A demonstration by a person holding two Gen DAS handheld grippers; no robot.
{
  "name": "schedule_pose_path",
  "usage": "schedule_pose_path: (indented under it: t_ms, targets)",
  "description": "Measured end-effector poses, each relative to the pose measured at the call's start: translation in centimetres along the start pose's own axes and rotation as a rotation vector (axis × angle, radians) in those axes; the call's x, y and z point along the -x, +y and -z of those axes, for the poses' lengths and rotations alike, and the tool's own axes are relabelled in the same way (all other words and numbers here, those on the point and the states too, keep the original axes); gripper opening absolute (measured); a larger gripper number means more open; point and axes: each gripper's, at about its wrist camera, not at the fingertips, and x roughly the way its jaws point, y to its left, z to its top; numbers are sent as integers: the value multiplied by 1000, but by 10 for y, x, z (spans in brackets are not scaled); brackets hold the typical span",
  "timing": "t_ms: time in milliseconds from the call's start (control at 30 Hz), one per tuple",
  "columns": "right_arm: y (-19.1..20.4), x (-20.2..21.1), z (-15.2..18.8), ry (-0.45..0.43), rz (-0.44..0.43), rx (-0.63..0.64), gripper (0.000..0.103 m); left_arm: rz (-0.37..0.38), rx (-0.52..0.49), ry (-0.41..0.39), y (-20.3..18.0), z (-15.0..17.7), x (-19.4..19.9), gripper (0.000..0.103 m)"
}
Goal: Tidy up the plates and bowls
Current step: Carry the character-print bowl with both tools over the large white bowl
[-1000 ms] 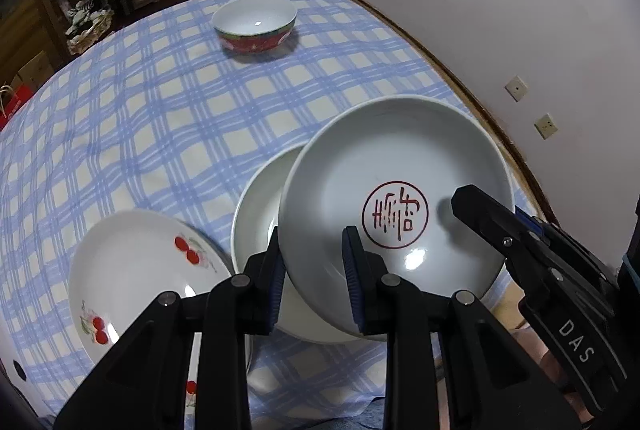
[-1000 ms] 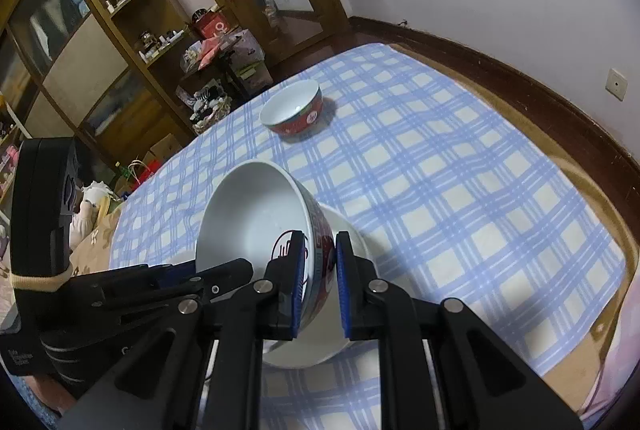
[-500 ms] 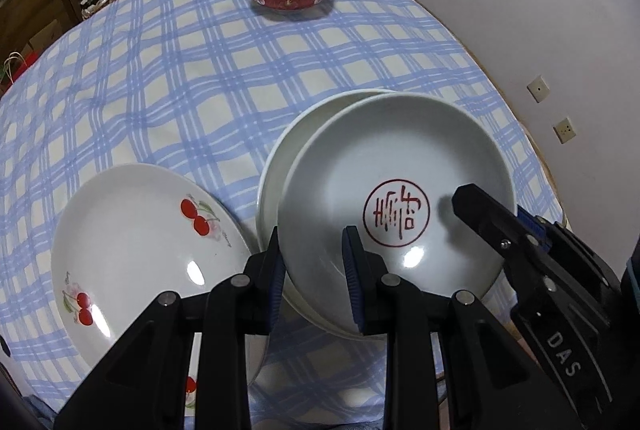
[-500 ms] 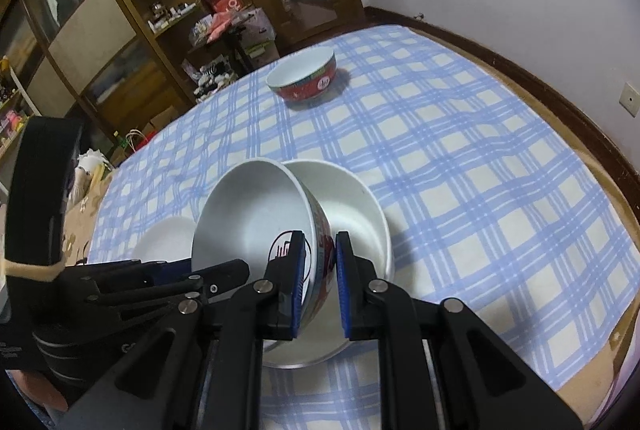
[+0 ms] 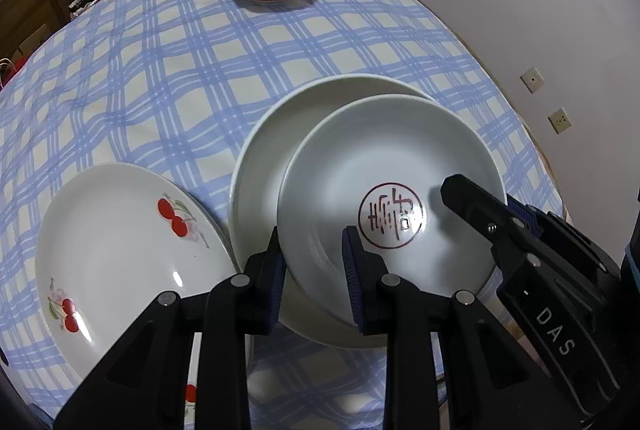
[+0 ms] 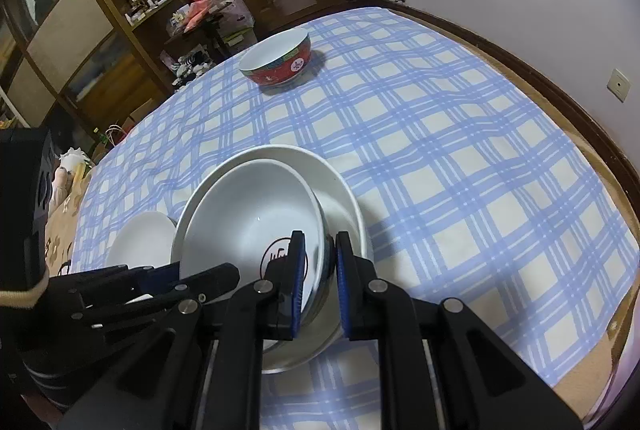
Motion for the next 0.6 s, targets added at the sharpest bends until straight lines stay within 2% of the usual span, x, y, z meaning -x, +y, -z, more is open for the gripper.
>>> schedule_pose_path:
  t_ms: [433, 600]
  targets:
    - [-5, -2, -2, -1, 16, -26, 16, -31, -26, 18, -7, 0, -4, 27]
    - [-3, -2, -1, 4, 20, -11, 16, -62, -72, 44, -12, 1, -6, 27]
